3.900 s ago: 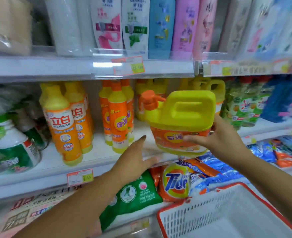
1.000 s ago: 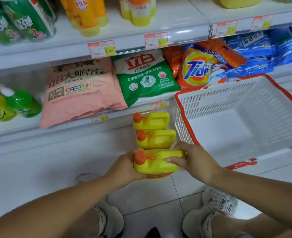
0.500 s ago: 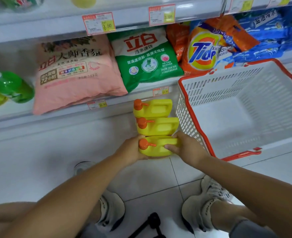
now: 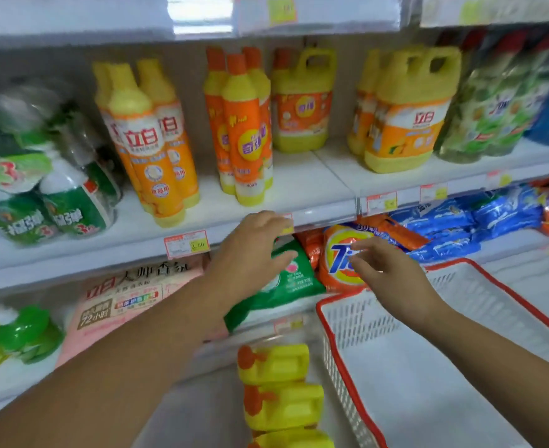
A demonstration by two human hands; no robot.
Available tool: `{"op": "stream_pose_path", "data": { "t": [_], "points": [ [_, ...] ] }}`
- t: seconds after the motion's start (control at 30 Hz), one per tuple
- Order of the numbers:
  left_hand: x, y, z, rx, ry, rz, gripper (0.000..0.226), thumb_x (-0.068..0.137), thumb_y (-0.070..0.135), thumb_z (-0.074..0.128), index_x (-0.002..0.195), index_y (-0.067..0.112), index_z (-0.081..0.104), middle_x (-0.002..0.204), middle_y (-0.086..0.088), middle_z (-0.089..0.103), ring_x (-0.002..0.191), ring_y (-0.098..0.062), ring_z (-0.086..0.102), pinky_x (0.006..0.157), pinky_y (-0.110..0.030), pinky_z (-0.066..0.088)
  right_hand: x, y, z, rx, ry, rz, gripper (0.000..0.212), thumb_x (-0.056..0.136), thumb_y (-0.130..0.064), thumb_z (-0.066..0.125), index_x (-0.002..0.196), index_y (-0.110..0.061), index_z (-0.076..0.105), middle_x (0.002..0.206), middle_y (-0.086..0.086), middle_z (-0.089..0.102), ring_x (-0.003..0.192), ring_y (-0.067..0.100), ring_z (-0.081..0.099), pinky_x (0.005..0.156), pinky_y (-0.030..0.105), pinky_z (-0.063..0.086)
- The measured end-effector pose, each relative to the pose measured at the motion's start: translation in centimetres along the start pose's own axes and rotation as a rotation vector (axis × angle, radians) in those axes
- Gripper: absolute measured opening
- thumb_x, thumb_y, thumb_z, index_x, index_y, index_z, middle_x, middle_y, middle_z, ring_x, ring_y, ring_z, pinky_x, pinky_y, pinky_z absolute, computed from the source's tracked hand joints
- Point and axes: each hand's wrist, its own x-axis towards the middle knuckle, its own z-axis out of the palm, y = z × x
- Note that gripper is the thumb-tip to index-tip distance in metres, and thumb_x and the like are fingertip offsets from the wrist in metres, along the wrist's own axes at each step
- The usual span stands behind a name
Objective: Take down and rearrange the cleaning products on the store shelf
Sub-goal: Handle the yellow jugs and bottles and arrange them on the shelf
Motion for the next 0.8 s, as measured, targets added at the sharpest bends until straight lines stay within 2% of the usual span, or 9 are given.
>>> {"op": "stream_pose_path", "data": {
  "t": [0.1, 0.2, 0.27, 0.33, 0.43, 0.53, 0.63, 0.7, 0.8],
  "points": [
    [5.1, -1.6, -0.3, 0.089, 0.050, 0.035, 0.057, 0.093, 0.041, 0.060, 0.145, 0.023, 0.044, 0.150, 0.003, 0.041, 0.137, -0.016, 0.034, 0.111, -0.034, 0.034, 5.5, -1.5, -1.8, -0.013, 0.088, -0.081, 0.015, 0.095, -0.022, 0.062, 0.106, -0.032, 0.060, 0.095, -0.008, 0.070, 0.091, 0.008, 0.064, 0.080, 0.026, 0.045],
    [9.1, -3.4, 1.2, 0.189, -0.071, 0.070, 0.063, 0.097, 0.048, 0.052, 0.151, 0.025, 0.032, 0.159, 0.005, 0.028, 0.145, -0.013, 0.023, 0.114, -0.030, 0.028, 11.5, -2.6, -2.4, 0.000, 0.136, -0.156, 0.018, 0.096, -0.019, 0.060, 0.113, -0.026, 0.063, 0.104, -0.007, 0.068, 0.090, 0.001, 0.062, 0.081, 0.011, 0.045],
    [10.6, -4.3, 2.7, 0.269, -0.141, 0.103, 0.063, 0.099, 0.052, 0.043, 0.154, 0.025, 0.026, 0.161, 0.004, 0.024, 0.147, -0.012, 0.020, 0.116, -0.030, 0.025, 15.5, -3.1, -2.2, -0.016, 0.133, -0.200, 0.025, 0.097, -0.018, 0.060, 0.121, -0.019, 0.062, 0.112, -0.004, 0.066, 0.099, 0.008, 0.061, 0.088, 0.016, 0.046],
    [11.3, -5.1, 4.2, 0.363, -0.080, 0.166, 0.058, 0.101, 0.052, 0.033, 0.150, 0.020, 0.036, 0.156, 0.000, 0.037, 0.142, -0.013, 0.035, 0.112, -0.030, 0.033, 19.5, -3.5, -1.9, -0.045, 0.112, -0.225, 0.034, 0.097, -0.021, 0.061, 0.130, -0.015, 0.057, 0.119, -0.001, 0.063, 0.110, 0.014, 0.060, 0.092, 0.025, 0.044],
    [11.4, -6.0, 5.7, 0.514, 0.136, 0.339, 0.050, 0.100, 0.041, 0.035, 0.123, 0.009, 0.065, 0.124, -0.008, 0.067, 0.115, -0.021, 0.063, 0.095, -0.032, 0.051, 25.4, -3.7, -0.8, -0.092, 0.057, -0.161, 0.054, 0.094, -0.030, 0.065, 0.142, -0.014, 0.046, 0.128, 0.003, 0.059, 0.120, 0.022, 0.056, 0.096, 0.031, 0.042],
    [11.4, -6.3, 6.2, 0.617, 0.317, 0.487, 0.043, 0.099, 0.034, 0.041, 0.110, 0.006, 0.072, 0.114, -0.010, 0.070, 0.107, -0.023, 0.066, 0.097, -0.032, 0.047, 30.1, -3.8, 0.9, 0.041, 0.013, -0.052, 0.082, 0.080, -0.048, 0.073, 0.146, -0.016, 0.035, 0.119, -0.001, 0.055, 0.116, 0.023, 0.057, 0.094, 0.035, 0.046],
    [11.3, -6.0, 5.8, 0.655, 0.350, 0.479, 0.040, 0.098, 0.035, 0.045, 0.110, 0.008, 0.072, 0.115, -0.008, 0.070, 0.108, -0.021, 0.065, 0.102, -0.035, 0.036, 34.1, -4.2, 2.2, 0.168, 0.053, -0.062, 0.108, 0.082, -0.029, 0.080, 0.157, -0.015, 0.005, 0.149, 0.003, 0.044, 0.136, 0.023, 0.043, 0.110, 0.037, 0.037],
    [11.2, -6.1, 6.1, 0.600, 0.312, 0.440, 0.040, 0.098, 0.036, 0.045, 0.112, 0.008, 0.070, 0.118, -0.008, 0.070, 0.111, -0.021, 0.065, 0.097, -0.031, 0.044, 36.3, -4.5, 2.5, 0.179, 0.087, -0.040, 0.124, 0.077, -0.033, 0.084, 0.157, -0.013, -0.009, 0.161, 0.004, 0.029, 0.146, 0.024, 0.030, 0.116, 0.039, 0.027],
    [11.2, -6.3, 6.4, 0.519, 0.276, 0.378, 0.042, 0.101, 0.037, 0.042, 0.117, 0.008, 0.066, 0.122, -0.010, 0.068, 0.114, -0.022, 0.064, 0.090, -0.034, 0.056, 38.2, -4.6, 2.5, 0.182, 0.136, 0.023, 0.123, 0.078, -0.037, 0.082, 0.158, -0.016, -0.009, 0.166, 0.001, 0.012, 0.150, 0.022, 0.020, 0.119, 0.034, 0.020]
  ]
}}
